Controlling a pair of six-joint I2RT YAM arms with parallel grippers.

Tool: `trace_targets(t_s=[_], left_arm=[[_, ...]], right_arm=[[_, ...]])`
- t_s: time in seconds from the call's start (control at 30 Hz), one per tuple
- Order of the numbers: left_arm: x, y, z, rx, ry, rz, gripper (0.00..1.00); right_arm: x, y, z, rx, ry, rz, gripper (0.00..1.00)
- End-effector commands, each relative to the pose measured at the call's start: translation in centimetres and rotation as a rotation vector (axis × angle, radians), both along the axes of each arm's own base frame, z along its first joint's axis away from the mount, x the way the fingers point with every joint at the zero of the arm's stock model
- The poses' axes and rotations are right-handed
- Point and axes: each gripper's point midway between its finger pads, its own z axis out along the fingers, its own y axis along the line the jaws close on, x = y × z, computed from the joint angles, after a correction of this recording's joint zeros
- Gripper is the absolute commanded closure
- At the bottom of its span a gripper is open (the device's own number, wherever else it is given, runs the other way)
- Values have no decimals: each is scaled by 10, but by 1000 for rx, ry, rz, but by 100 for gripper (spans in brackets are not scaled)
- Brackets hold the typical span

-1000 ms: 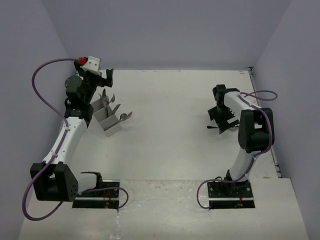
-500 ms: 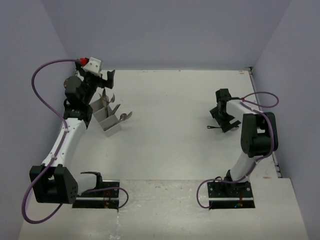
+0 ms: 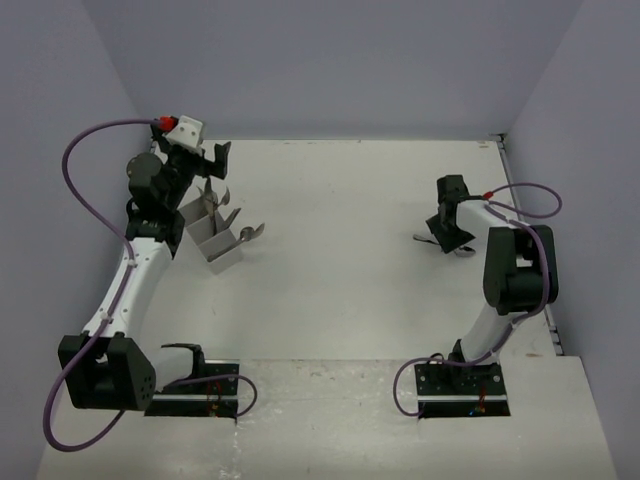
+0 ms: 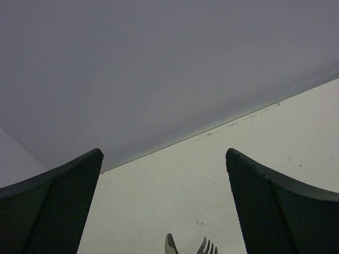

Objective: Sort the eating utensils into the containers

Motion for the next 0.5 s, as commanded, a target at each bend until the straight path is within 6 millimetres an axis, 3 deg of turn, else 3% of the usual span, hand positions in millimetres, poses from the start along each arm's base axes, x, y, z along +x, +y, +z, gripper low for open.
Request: trace_targets(t_s=[0.0,0.2,0.3,0.4,0.47], left_arm=[[-11,7,19,24,-52,27,0],[-16,8,22,28,-69,29,0],[-17,8,22,30,-69,28,0],[-16,8,19,35,-60,26,0],[-15,9,16,42,-53,32,0]], right_arm=[[15,-3,3,28,-30,0,46],[19,-1,-3,52,22,28,73],[18,0,-7,77,64,29,77],[18,-7,-9,103,63,-6,73],[18,-9,-9,108,66,-21,63]])
